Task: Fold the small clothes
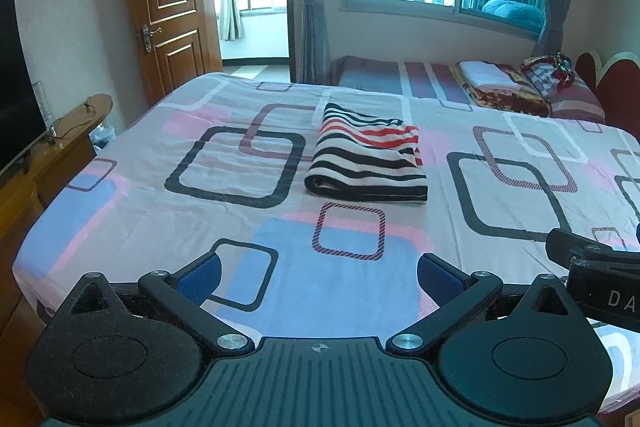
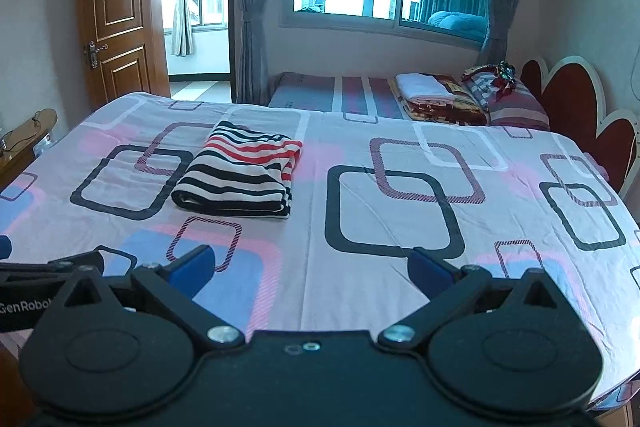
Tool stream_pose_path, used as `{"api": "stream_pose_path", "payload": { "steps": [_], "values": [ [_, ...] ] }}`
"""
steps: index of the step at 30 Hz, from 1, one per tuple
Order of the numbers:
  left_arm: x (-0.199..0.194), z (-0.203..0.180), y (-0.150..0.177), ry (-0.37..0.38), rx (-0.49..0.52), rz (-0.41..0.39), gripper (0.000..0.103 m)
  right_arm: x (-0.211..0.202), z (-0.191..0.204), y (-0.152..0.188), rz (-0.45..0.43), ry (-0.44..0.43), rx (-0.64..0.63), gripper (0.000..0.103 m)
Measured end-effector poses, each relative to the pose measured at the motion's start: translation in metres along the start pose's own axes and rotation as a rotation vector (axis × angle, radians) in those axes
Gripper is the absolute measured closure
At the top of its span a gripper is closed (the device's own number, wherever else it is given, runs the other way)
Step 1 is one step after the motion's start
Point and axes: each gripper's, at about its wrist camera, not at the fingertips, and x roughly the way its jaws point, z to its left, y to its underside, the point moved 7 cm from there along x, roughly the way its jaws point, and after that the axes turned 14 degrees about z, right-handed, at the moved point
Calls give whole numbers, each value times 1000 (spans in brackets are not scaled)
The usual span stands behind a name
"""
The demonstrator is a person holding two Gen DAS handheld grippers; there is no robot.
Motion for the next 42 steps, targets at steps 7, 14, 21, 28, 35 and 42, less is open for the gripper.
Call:
{"api": "stream_pose_path", "payload": {
  "steps": [7, 14, 21, 28, 35, 42],
  "values": [
    [0, 3, 0, 2, -5, 0, 0, -3, 7, 1, 0, -5, -12, 1],
    [1, 3, 0, 7, -2, 5, 0, -2, 9, 1, 6, -7, -11, 1],
    [2, 3, -1, 6, 0, 8, 0, 0, 10, 2, 10, -9, -7, 1],
    [2, 2, -1, 7, -1, 8, 0, 0, 10, 2, 11, -9, -8, 1],
    [4, 4, -6, -8, -9, 4, 0, 4, 6, 0, 13, 3, 0, 1],
    [5, 7, -10, -25, -20, 0, 0, 14, -5, -2, 23, 41, 22, 1]
  ]
}}
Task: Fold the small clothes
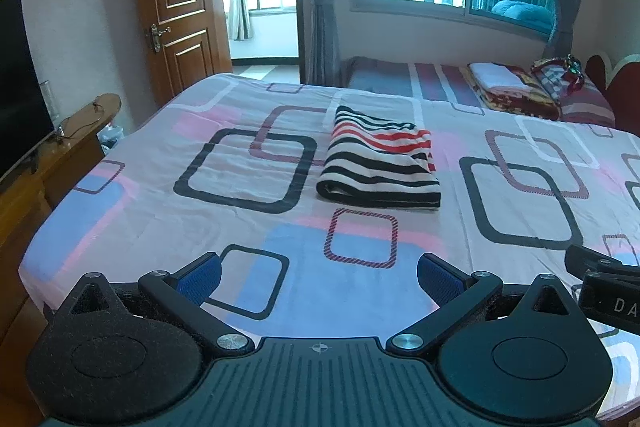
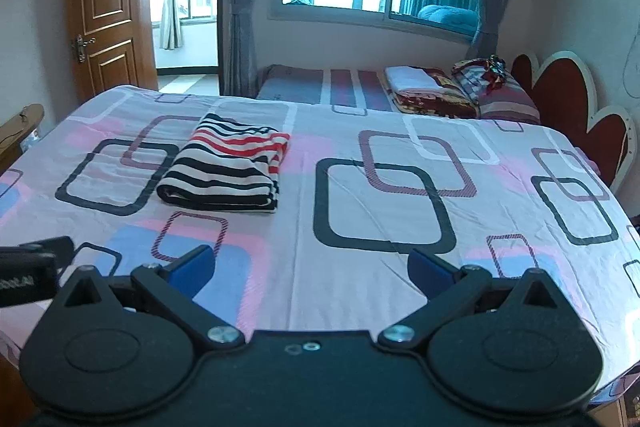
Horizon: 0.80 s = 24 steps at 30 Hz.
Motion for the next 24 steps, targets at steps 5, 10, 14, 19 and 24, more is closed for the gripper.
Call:
{"api": "stream_pose_path", "payload": {
  "steps": [5, 10, 14, 19, 24],
  "values": [
    [2, 1, -1, 0, 0, 2, 0, 4, -5, 0, 6, 8, 11, 1],
    [4, -2, -2, 0, 3, 8, 0, 6, -3, 1, 8, 5, 1, 1],
    [7, -3, -3, -1, 7, 13, 0, 9, -2, 0, 13, 6, -3, 1],
    [13, -7, -6, 5, 24, 12, 0, 16, -2, -2, 25, 6, 3, 1],
    [22, -14, -14, 6, 56, 7, 0, 23, -2, -4, 36, 5, 10, 1]
  ]
}}
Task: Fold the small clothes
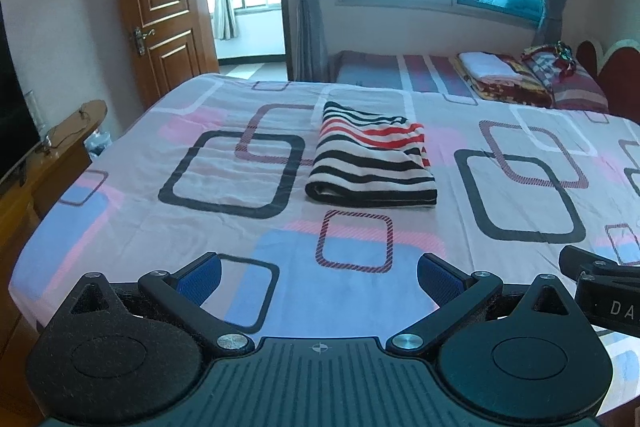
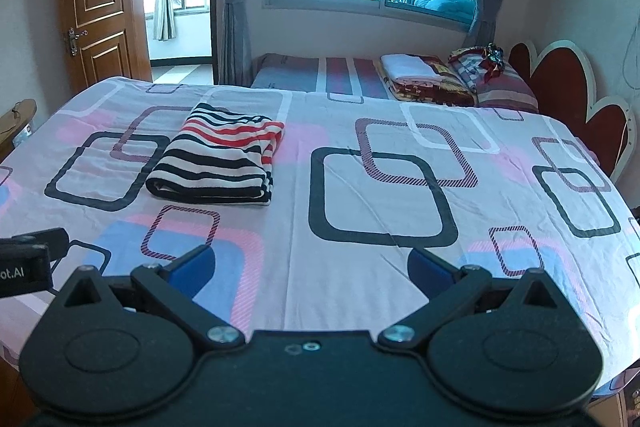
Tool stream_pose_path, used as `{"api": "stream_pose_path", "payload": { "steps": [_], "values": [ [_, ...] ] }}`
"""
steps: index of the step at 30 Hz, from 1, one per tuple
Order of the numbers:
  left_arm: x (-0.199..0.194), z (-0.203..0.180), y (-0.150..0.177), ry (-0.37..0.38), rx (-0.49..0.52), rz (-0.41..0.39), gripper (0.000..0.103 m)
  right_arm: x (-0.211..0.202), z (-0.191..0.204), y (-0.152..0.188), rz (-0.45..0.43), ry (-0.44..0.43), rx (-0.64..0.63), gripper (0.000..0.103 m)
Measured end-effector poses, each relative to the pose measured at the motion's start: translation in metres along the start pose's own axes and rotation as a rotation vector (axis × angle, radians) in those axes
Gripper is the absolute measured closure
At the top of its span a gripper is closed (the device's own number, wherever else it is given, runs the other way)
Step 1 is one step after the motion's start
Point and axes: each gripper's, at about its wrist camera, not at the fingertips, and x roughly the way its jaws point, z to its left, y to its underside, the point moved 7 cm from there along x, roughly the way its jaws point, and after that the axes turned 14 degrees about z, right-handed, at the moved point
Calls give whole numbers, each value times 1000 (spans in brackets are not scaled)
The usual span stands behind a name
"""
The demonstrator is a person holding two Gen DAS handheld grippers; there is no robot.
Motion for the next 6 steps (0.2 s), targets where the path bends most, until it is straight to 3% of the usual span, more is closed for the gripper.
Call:
{"api": "stream_pose_path", "payload": {
  "steps": [6],
  "values": [
    [11, -1, -16, 16, -18, -16, 0, 11, 1, -5, 11, -2, 8, 1]
  ]
}}
